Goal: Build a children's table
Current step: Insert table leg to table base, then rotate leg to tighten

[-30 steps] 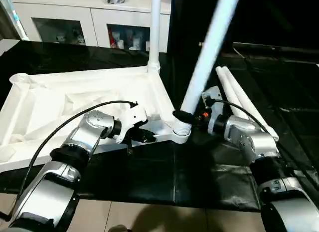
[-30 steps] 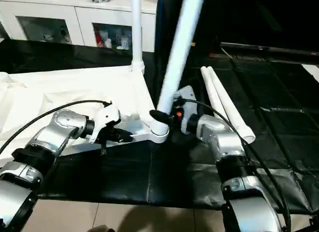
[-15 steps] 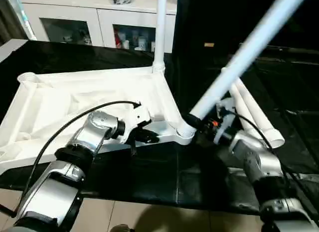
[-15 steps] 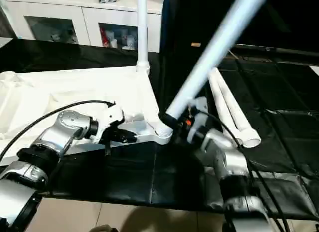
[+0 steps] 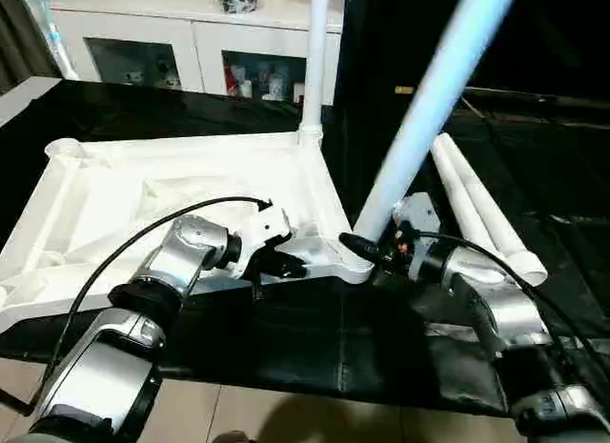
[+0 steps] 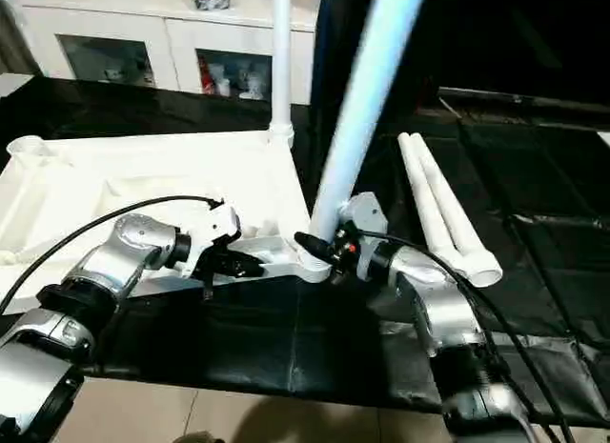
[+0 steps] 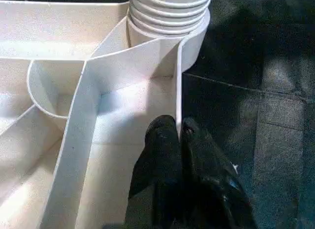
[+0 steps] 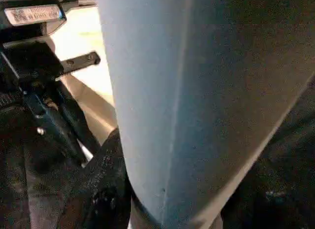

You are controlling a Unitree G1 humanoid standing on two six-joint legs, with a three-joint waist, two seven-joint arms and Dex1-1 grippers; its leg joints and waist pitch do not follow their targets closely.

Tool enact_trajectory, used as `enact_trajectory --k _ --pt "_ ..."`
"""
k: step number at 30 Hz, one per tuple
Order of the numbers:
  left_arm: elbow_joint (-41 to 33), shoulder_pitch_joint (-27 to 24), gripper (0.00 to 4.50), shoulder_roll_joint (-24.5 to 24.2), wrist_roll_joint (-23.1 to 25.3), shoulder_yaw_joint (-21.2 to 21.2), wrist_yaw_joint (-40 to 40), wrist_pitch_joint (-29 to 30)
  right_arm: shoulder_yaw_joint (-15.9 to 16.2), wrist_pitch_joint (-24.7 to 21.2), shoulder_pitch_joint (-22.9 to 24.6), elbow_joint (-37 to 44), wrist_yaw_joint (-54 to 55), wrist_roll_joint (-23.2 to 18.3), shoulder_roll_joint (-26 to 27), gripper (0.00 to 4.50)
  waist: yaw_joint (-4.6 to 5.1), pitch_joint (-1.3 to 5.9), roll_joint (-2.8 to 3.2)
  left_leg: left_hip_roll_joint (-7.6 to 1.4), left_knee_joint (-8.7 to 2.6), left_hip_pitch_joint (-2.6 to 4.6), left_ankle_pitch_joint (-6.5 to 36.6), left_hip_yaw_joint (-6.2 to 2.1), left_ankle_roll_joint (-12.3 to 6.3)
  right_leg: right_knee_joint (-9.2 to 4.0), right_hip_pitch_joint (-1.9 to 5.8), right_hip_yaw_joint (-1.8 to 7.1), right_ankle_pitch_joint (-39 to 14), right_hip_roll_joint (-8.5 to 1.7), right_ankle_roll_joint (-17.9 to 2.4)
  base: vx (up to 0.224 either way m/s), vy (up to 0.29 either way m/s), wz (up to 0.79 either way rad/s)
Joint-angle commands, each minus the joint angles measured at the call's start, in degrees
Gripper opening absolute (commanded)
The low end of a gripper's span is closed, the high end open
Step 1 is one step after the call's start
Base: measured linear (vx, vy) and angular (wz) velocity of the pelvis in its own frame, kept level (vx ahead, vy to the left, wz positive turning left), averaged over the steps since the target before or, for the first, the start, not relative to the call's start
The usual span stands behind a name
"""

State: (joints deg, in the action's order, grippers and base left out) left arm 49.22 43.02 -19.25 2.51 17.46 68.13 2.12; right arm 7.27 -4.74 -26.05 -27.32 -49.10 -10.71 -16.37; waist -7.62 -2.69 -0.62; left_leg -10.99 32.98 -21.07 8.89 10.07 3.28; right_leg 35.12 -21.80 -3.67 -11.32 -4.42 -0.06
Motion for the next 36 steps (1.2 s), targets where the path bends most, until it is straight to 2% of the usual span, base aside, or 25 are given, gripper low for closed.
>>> enact_trajectory --k 1,3,6,8,9,18,20,21,24,27,31,32,33,36 --pt "-0.87 0.29 0.00 -1.80 1.18 -0.81 -2.29 -0.48 3.83 -2.52 2.12 -6.19 -1.82 3.28 0.33 1.91 0.41 2.92 -0.11 -2.65 -4.63 1.20 21.37 -1.05 1.39 -5.38 1.17 2.83 -20.53 -4.79 -10.31 0.000 0.000 0.00" --pt "-1.74 -0.05 0.00 -2.30 1.81 0.24 -0.69 -1.99 3.61 -2.27 0.69 -7.88 -2.74 2.82 1.18 1.91 0.65 2.93 -0.06 -2.65 -4.73 1.20 21.90 -1.12 1.63 -5.35 1.14 2.81 -20.23 -4.78 -10.37 0.000 0.000 0.00" --pt "-3.24 -0.33 0.00 -3.39 3.39 2.61 2.37 -4.92 3.83 -1.56 -0.93 -10.18 -4.87 2.67 1.82 1.91 1.42 2.88 -0.29 -2.66 -4.88 1.14 23.64 -1.26 1.94 -5.42 1.14 2.75 -21.52 -4.72 -10.23 0.000 0.000 0.00" --pt "-3.36 0.02 0.00 -4.07 4.98 4.28 3.41 -6.32 5.13 -0.98 -1.43 -10.93 -7.15 3.20 1.49 1.91 1.45 3.03 -0.22 -2.78 -4.90 1.20 23.67 -1.29 2.05 -5.34 1.13 2.76 -20.49 -4.74 -10.31 0.000 0.000 0.00" --pt "-3.10 0.31 0.00 -4.23 5.58 4.74 3.48 -6.81 5.71 -0.86 -1.37 -10.92 -8.52 3.12 1.36 1.91 1.43 3.06 -0.14 -2.79 -4.93 1.23 22.93 -1.14 1.87 -5.13 1.15 2.78 -17.94 -4.53 -10.97 0.000 0.000 0.00" --pt "-0.71 2.92 0.00 -4.71 6.04 5.14 5.32 -7.47 8.96 -0.18 1.31 -7.94 -15.90 3.02 0.92 1.91 0.75 3.42 0.07 -2.69 -4.71 1.16 19.52 -0.72 1.04 -4.46 1.73 2.67 -10.39 -4.37 -13.23 0.000 0.000 0.00" --pt "-0.43 3.08 0.00 -4.66 6.03 5.12 5.31 -7.45 8.97 -0.06 1.25 -8.11 -16.06 3.09 0.93 1.91 0.67 3.36 0.15 -2.71 -4.79 1.24 19.89 -0.75 1.15 -4.55 1.72 2.62 -11.43 -4.40 -13.20 0.000 0.000 0.00" --pt "0.78 3.64 0.00 -4.32 5.86 4.69 5.05 -6.86 8.86 0.37 1.04 -8.67 -16.40 3.20 1.02 1.91 0.66 3.31 0.42 -2.76 -4.87 1.42 21.22 -0.81 1.58 -4.76 1.58 2.63 -13.18 -4.43 -13.00 0.000 0.000 0.00" --pt "1.74 3.99 0.00 -4.00 5.81 4.21 4.56 -6.00 8.33 0.54 0.54 -9.31 -15.84 3.26 1.36 1.91 0.71 3.29 0.38 -2.76 -4.92 1.43 21.93 -0.87 1.85 -4.79 1.58 2.67 -13.76 -4.45 -12.99 0.000 0.000 0.00" --pt "2.53 4.03 0.00 -3.29 4.11 2.33 3.82 -2.57 6.57 1.28 -0.92 -11.57 -11.97 3.89 2.34 1.91 0.84 2.93 0.33 -2.68 -5.03 1.57 24.05 -0.91 2.15 -5.19 1.37 2.68 -17.74 -4.55 -12.61 0.000 0.000 0.00" --pt "0.85 3.40 0.00 -2.92 2.65 0.45 1.50 0.99 4.52 2.09 -2.64 -14.79 -5.66 4.84 3.42 1.91 1.39 2.20 0.31 -2.72 -5.30 2.53 30.72 -1.67 3.30 -6.55 0.55 2.72 -31.25 -5.13 -9.53 0.000 0.000 0.00" --pt "0.01 3.10 0.00 -2.77 2.14 -0.24 0.47 2.46 3.65 2.08 -3.38 -16.12 -3.41 4.94 3.88 1.91 1.50 2.25 0.31 -2.72 -5.30 2.60 31.11 -1.79 3.53 -6.57 0.49 2.71 -32.22 -5.21 -9.30 0.000 0.000 0.00" --pt "-4.65 1.31 0.00 -1.96 0.49 -2.29 -2.73 8.20 1.17 1.54 -5.73 -20.10 3.66 4.95 5.45 1.91 1.99 2.33 0.35 -2.87 -5.51 2.20 31.31 -2.25 4.29 -6.21 0.67 2.58 -32.82 -5.39 -9.11 0.000 0.000 0.00" --pt "-11.07 -1.29 0.00 -0.82 -0.57 -3.71 -5.52 14.49 -0.97 0.52 -7.91 -23.36 10.15 4.43 7.24 1.91 2.64 2.44 0.63 -2.68 -5.61 1.76 30.64 -2.27 4.23 -6.19 0.69 2.44 -30.41 -5.02 -9.30 0.000 0.000 0.00"
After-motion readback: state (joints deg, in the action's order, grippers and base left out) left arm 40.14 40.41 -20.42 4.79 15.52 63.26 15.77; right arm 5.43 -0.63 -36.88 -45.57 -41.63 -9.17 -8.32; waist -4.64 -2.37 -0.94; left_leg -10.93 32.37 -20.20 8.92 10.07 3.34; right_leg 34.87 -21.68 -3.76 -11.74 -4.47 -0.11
